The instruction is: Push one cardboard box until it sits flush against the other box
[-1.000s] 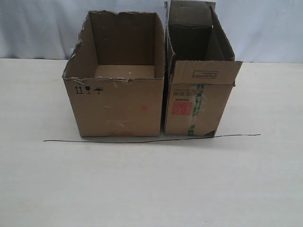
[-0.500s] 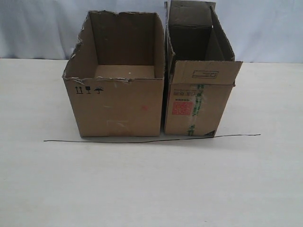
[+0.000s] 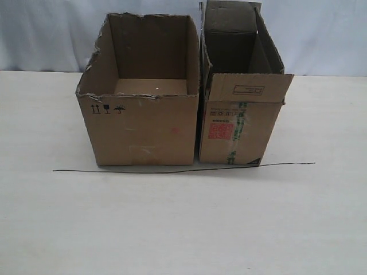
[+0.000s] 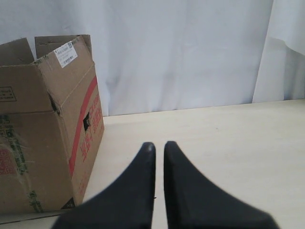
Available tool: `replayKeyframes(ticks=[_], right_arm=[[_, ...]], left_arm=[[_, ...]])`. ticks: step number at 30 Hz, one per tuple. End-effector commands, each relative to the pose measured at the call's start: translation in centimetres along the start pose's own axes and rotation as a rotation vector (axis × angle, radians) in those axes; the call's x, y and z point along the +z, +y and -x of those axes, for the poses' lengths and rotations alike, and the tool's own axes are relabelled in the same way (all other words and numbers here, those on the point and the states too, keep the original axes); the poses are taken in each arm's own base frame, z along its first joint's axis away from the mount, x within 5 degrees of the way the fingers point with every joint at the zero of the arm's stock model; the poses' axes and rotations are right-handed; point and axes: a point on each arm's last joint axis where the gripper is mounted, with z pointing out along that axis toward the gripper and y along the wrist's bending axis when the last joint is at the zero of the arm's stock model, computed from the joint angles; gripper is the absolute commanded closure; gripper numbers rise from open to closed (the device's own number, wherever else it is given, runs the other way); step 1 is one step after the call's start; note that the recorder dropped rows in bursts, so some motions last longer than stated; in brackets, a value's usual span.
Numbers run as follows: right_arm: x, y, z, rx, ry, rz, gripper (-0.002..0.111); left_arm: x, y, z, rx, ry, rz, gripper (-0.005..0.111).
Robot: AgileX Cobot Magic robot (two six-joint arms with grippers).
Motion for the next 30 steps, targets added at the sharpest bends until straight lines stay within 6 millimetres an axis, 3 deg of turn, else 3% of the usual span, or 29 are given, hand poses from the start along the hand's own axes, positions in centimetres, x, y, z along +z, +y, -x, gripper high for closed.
replayKeyframes(ticks=[1, 30], right_arm=[[0.00, 0.01, -0.15, 0.001, 0.005, 0.003, 0.103], [0.00, 0.01, -0.15, 0.001, 0.005, 0.003, 0.103]], left_arm=[[-0.02, -0.03, -0.30, 0.001, 0.025, -0.006, 0.107], [-0.02, -0.03, -0.39, 0.043, 0.034, -0.006, 0.107]])
